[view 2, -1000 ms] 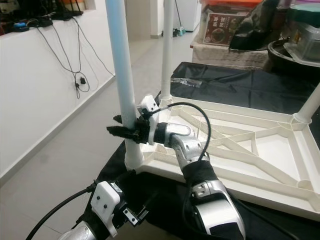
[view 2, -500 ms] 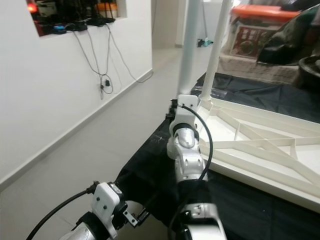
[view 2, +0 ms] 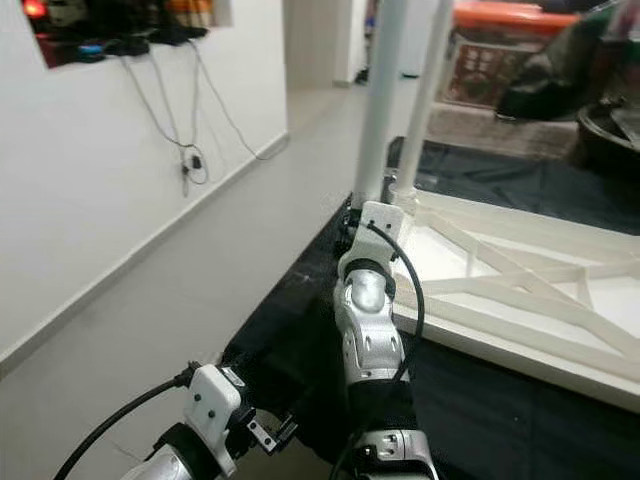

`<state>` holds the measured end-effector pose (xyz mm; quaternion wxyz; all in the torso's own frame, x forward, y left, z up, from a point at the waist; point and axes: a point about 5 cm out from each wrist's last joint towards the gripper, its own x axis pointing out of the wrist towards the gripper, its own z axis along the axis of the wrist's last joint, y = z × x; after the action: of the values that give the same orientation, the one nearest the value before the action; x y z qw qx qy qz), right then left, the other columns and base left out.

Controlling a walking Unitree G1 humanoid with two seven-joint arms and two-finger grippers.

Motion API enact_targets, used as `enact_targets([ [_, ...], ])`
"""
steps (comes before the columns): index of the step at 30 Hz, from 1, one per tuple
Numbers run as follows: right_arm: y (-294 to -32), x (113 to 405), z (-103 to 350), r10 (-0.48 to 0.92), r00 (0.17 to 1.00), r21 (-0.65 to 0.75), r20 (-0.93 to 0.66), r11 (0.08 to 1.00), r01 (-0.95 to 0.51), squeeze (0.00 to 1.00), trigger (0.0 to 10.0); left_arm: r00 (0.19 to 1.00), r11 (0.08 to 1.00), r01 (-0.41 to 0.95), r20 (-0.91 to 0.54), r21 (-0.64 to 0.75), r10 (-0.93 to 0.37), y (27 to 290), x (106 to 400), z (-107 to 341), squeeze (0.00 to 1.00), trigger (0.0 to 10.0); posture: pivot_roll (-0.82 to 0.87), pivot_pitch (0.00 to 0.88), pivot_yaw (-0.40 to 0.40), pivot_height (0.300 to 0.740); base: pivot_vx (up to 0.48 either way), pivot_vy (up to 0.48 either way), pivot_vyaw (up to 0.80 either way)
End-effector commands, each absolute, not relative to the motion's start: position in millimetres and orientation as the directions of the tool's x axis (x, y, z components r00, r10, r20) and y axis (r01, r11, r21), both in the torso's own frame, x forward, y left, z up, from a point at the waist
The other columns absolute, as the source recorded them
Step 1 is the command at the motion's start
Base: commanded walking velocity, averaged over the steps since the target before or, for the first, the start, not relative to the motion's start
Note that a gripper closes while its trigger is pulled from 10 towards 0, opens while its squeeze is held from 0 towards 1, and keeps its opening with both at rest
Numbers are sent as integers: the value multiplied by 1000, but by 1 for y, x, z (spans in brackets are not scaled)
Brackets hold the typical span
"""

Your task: Building children table

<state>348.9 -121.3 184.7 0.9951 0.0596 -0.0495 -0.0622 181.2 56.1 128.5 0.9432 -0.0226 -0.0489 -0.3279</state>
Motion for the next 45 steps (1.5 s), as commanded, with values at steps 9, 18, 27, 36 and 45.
enact_targets([
  [9,-118,363,203,580,801,139,151,789,-598,0,10000,783,786,618,88,-8,-615,58,182,124,0,10000,-57,0,22,740,0,0,0],
  [18,-113,351,199,925,379,87,24,375,-923,0,10000,782,785,620,87,-6,-617,58,183,124,0,10000,-44,0,19,740,0,0,0],
  [27,-86,358,205,990,139,98,15,137,-986,0,0,790,793,609,88,-2,-607,59,182,124,0,10000,-26,3,8,740,0,0,0],
  [36,-110,379,184,683,730,14,-12,730,-683,0,0,790,793,610,87,-5,-607,59,181,124,0,10000,-40,14,13,740,0,0,0],
  [45,-168,364,176,-88,996,-14,-7,996,88,0,0,783,785,619,83,-9,-616,60,182,123,0,10000,-54,17,30,740,0,0,0],
])
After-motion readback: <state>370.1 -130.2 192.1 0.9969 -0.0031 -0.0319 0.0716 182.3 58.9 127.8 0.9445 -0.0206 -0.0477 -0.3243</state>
